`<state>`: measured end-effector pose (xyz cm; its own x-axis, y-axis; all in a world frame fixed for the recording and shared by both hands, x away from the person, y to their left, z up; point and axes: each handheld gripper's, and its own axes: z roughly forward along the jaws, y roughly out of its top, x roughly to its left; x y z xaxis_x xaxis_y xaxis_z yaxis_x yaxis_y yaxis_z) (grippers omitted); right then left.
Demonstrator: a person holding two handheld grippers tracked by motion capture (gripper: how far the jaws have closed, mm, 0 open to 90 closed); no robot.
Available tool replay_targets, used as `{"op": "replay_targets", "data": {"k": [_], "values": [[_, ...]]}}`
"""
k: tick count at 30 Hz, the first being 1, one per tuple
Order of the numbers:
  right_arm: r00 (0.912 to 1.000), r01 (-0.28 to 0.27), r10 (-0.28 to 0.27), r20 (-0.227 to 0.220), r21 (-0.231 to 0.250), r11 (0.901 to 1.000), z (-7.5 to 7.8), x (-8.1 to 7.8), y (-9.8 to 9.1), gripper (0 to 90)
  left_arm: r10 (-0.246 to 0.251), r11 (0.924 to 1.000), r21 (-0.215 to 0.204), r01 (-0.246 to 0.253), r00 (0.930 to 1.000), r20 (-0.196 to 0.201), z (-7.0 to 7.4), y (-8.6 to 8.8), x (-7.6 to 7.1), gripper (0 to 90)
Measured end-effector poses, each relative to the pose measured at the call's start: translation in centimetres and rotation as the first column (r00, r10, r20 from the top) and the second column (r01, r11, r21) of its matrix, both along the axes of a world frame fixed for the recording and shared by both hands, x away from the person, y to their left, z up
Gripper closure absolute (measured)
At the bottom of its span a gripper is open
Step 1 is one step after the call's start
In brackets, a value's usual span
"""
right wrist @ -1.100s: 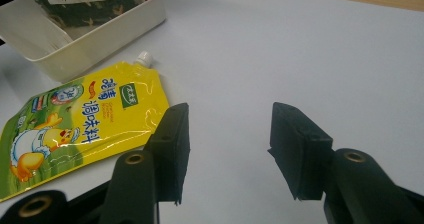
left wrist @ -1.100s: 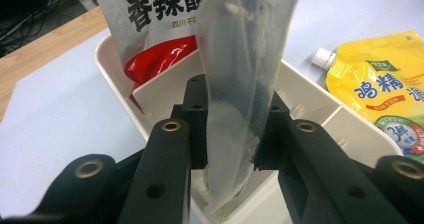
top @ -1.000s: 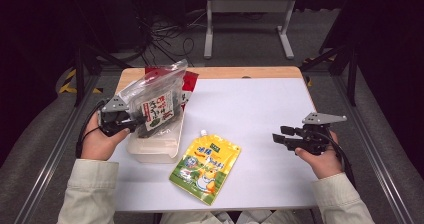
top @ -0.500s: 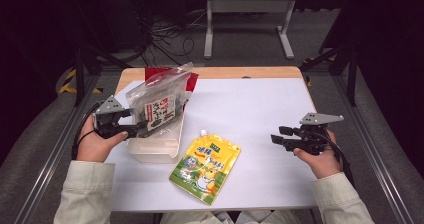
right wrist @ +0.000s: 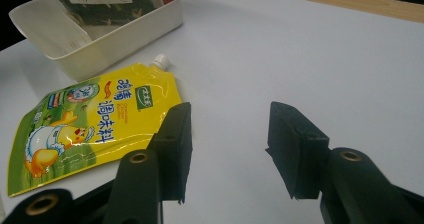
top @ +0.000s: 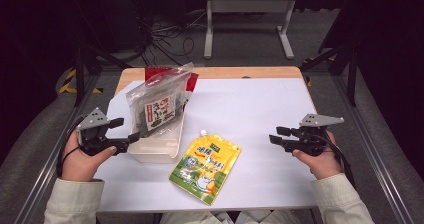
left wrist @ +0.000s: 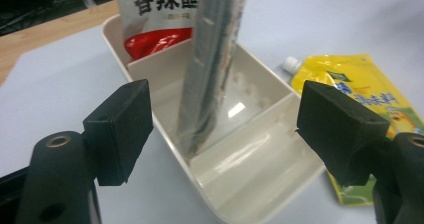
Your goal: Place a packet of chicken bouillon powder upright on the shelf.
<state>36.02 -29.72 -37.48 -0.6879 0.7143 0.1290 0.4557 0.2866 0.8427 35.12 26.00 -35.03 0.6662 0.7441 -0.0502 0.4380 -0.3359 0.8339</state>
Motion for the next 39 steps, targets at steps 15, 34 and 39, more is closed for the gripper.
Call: {"op": "replay_targets", "data": {"k": [15, 34, 39], "values": [[0.9970, -0.072, 0.072, 0.029, 0.007, 0.9974, 0.4, 0.1, 2.0, 45.6, -0.092, 0.9957, -0.018, 0.091, 0.9954, -0.027, -0.2, -2.2, -1.9, 20.6], [0.9937, -0.089, 0.092, -0.064, 0.045, 0.9950, -0.8, 0.9, 6.7, 27.3, -0.193, 0.9812, -0.017, 0.192, 0.9803, -0.043, -1.0, -5.4, -3.0, 20.6], [0.9924, -0.079, 0.083, -0.091, 0.048, 0.9957, -1.8, 1.2, 8.3, 21.4, -0.191, 0.9815, -0.017, 0.191, 0.9805, -0.045, -1.4, -6.1, -3.0, 20.5]]}}
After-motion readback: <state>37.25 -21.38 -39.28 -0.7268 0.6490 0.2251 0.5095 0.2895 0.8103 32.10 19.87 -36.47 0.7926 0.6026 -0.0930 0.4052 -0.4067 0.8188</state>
